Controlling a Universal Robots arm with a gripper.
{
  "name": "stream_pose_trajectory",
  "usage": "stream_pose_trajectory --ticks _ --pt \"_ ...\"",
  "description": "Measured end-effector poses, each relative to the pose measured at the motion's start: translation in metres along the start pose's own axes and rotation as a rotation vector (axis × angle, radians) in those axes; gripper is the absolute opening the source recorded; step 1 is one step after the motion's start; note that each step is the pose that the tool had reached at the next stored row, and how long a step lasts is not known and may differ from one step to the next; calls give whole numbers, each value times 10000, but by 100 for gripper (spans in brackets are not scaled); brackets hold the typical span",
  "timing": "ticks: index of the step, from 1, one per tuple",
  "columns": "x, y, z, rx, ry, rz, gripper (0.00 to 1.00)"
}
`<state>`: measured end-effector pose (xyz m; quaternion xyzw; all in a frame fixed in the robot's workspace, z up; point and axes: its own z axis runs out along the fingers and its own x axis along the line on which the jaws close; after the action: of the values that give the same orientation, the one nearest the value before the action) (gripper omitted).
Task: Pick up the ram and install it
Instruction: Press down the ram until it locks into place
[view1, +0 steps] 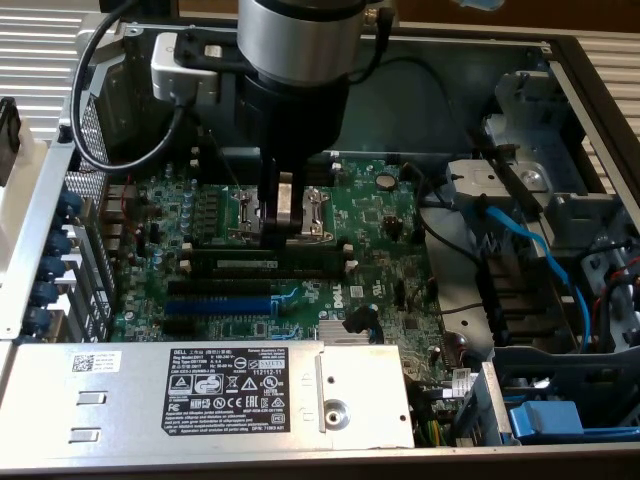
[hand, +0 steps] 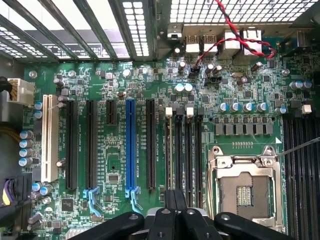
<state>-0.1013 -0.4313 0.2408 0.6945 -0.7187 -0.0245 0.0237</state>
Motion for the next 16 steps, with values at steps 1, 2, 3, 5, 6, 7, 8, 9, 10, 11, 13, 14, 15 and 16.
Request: stream_pose_trajectory --ticks 1,2,3,5,6,7,8,9,10,11,13,14,15,16 --pt "-4 -5 1 -1 1 -1 10" --pt "-5 -5 3 0 4 -1 10" --pt "-5 -6 6 1 12 -3 10" --pt "-5 -6 13 1 38 -7 10" --pt "-6 -7 19 2 56 -8 10" --pt "-8 -10 22 2 75 -9 10" --pt "-10 -12 25 3 93 -12 10" --pt "-15 -14 28 3 108 -16 10" --pt "-21 -15 29 4 117 -22 10" --pt "-26 -16 30 3 128 -31 10" --pt "-36 -19 34 5 152 -46 10" --pt "-37 -20 37 7 167 -56 10" --pt "-39 -19 39 7 190 -64 10" --pt "-40 -20 41 7 211 -72 10"
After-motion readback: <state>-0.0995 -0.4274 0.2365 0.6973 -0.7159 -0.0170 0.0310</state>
